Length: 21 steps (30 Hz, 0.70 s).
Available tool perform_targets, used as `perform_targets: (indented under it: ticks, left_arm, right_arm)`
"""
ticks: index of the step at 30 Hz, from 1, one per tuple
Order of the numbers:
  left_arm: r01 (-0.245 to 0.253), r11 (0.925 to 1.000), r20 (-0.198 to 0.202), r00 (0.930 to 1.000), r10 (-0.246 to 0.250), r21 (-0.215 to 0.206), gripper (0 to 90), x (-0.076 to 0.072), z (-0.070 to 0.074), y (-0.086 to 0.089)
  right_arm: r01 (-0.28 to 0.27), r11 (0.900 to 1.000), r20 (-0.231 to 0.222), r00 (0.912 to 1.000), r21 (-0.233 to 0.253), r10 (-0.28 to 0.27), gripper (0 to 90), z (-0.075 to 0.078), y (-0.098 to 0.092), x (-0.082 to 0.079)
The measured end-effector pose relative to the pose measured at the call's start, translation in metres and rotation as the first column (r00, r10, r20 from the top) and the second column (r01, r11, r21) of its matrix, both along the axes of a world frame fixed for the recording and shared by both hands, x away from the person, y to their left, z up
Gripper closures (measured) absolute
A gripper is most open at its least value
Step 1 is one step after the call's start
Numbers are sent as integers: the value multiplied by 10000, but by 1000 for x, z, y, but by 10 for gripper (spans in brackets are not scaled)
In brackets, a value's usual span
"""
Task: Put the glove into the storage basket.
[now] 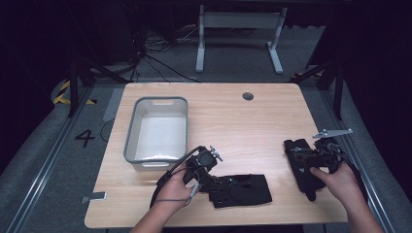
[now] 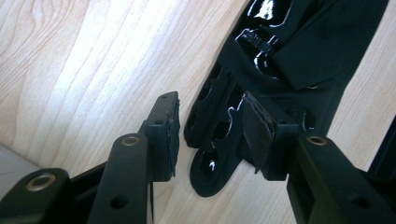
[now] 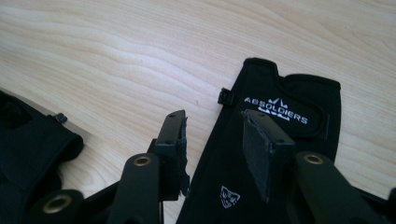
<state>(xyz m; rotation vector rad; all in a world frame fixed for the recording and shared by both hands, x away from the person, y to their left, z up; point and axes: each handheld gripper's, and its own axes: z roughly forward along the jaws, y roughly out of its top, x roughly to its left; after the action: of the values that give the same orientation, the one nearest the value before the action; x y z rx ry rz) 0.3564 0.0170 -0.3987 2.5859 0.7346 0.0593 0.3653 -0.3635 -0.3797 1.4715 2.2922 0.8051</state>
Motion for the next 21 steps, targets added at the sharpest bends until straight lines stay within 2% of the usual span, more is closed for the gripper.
perform_targets:
  ticks: [4, 11, 17, 21]
  left_arm:
    - [137, 9999, 16, 9999, -137, -47, 567, -3, 1, -3]
    - [256, 9997, 47, 9997, -255, -31, 567, -3, 2, -6]
    - [272, 9996, -16, 9996, -272, -7, 567, -3, 1, -8]
    - [268, 9996, -33, 9996, -268, 16, 567, -2, 0, -7]
  right_arm:
    - [-67, 9997, -174, 9998, -223, 63, 611, -3, -4, -9]
    - [-413, 9967, -506, 9980, -698, 378, 623, -11, -13, -33]
    - [-634, 9948, -732, 9957, -802, 576, 624, -14, -18, -58]
    - [-912, 9912, -948, 9921, -957, 822, 629, -19, -16, -67]
